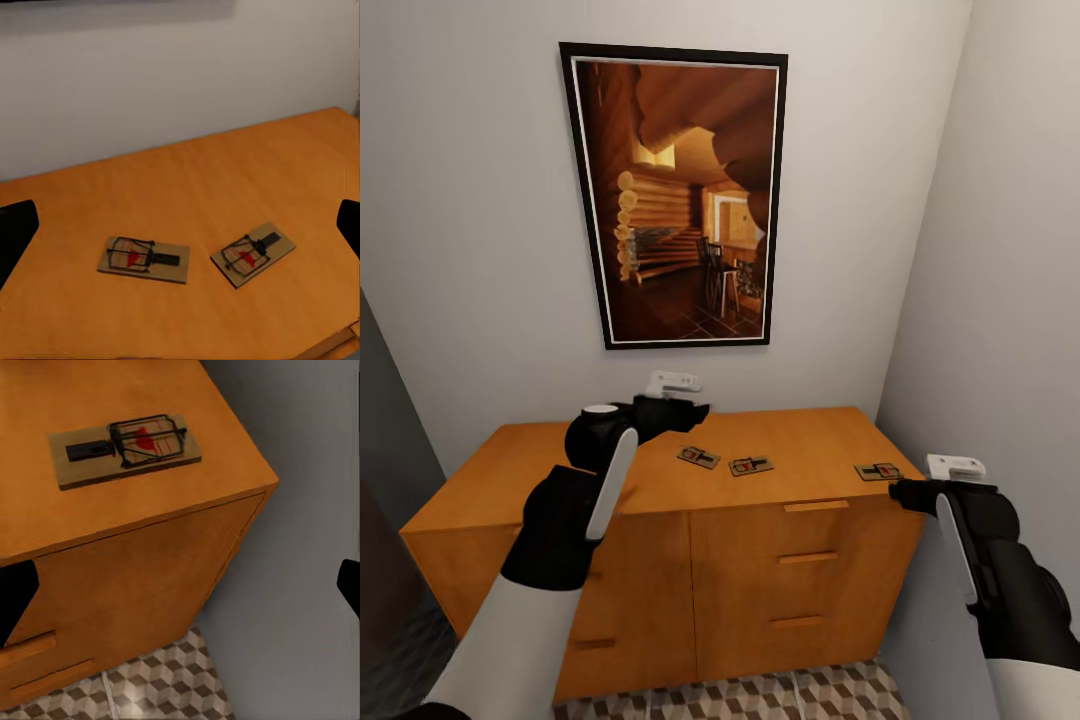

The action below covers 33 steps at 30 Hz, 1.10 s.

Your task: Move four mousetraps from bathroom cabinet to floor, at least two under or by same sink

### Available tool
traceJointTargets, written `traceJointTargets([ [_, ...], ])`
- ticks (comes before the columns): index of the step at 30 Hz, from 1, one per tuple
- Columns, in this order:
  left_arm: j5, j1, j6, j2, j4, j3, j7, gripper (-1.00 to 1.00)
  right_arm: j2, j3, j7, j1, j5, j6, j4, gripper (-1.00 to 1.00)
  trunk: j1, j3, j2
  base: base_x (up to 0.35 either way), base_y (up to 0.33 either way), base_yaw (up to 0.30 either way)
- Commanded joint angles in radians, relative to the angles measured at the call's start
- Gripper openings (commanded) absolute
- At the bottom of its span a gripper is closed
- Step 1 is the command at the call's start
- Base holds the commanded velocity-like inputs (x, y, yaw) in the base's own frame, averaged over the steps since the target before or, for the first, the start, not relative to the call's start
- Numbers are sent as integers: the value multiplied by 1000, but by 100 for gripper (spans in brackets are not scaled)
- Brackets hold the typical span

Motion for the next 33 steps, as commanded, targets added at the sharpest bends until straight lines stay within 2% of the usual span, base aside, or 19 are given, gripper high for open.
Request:
traceJointTargets([
  [1,6,-1,7,4,2,10,1,100,0,1,-3,-12,1,5,-1,100,0,-1,-1,0,0,0],
  [10,13,-3,25,29,20,64,1,100,1,5,-23,-89,0,5,-1,100,0,-1,-1,0,0,0],
  [23,16,-3,38,45,41,80,-2,100,9,13,-57,-213,-7,5,3,100,0,-1,-1,0,0,0],
  [30,14,-3,50,57,51,79,-3,100,22,55,-65,-250,-9,5,25,100,0,-1,-1,0,0,0],
  [33,12,-3,52,67,52,77,-3,100,35,93,-67,-262,-9,5,52,100,0,-1,-1,0,0,0],
])
